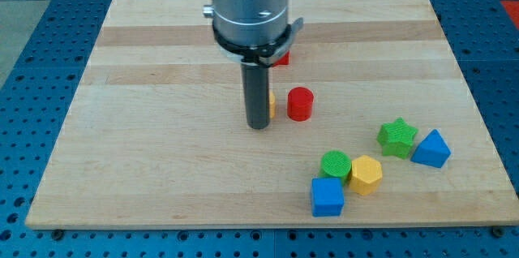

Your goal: Move the yellow heart diagonally to the red star

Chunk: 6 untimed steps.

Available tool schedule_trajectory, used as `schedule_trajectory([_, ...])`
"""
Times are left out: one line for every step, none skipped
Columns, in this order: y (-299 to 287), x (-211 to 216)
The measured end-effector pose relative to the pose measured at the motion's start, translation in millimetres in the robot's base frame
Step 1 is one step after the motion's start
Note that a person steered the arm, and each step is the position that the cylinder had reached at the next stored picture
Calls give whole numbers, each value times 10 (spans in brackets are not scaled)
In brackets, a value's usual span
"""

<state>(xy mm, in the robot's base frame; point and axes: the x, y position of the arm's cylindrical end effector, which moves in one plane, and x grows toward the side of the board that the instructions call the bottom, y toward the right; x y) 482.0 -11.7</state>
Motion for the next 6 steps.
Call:
schedule_trajectory([-39,-254])
schedule_trajectory([-94,-488])
schedule_trajectory([-120,-564])
schedule_trajectory([-147,-772])
schedule_trajectory([-54,-704])
schedule_trajectory([300,-649])
